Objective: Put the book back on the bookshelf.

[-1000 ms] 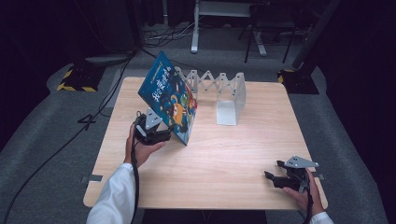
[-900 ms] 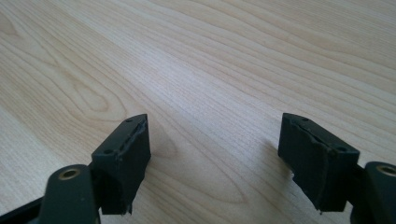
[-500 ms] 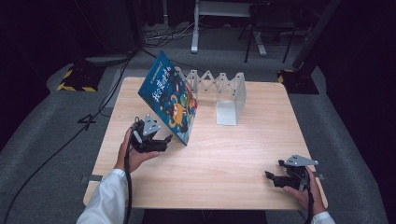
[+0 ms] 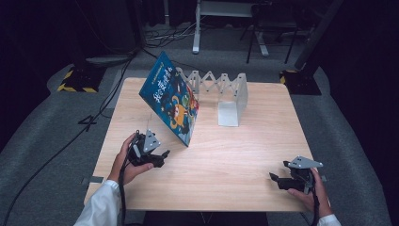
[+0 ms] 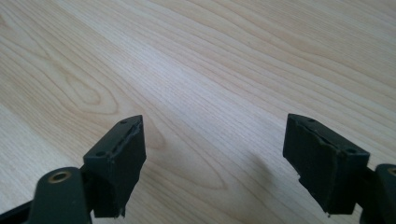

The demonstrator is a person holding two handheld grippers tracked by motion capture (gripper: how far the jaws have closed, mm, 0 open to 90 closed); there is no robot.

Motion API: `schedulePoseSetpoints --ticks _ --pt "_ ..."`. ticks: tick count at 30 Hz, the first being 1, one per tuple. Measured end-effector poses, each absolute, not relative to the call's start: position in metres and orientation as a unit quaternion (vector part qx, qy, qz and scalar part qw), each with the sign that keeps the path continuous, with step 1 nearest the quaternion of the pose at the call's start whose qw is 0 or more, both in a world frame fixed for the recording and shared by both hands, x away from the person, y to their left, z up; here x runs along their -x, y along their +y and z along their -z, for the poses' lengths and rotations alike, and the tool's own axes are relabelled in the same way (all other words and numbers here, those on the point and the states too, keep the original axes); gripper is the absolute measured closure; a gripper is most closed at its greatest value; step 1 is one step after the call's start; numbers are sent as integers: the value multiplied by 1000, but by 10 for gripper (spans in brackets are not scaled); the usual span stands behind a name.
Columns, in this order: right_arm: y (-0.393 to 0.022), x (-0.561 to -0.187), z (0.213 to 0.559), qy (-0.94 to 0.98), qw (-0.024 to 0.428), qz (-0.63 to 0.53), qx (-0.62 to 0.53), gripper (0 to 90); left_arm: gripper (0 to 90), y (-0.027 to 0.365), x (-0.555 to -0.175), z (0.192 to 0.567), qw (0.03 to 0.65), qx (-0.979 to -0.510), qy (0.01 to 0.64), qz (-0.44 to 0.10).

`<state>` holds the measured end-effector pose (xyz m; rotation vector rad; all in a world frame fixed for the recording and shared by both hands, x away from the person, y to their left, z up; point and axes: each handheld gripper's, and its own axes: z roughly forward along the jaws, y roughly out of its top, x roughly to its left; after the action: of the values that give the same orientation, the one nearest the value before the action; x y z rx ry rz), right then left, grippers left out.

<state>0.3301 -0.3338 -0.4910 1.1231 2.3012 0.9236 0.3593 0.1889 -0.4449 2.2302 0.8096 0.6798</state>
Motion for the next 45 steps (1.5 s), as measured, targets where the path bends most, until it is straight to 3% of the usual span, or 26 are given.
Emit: schedulePoseSetpoints --ticks 16,27,40,45 --pt "-355 -320 494 828 217 -317 -408 231 167 222 -329 473 275 -870 317 -260" --pt "-379 -313 502 805 207 -346 -436 214 165 244 -314 488 296 -863 345 -219" --pt "-383 -314 505 793 204 -351 -453 194 163 277 -310 505 333 -824 427 -167" --pt "-383 -314 505 793 204 -351 -454 192 164 280 -310 505 332 -820 434 -173"
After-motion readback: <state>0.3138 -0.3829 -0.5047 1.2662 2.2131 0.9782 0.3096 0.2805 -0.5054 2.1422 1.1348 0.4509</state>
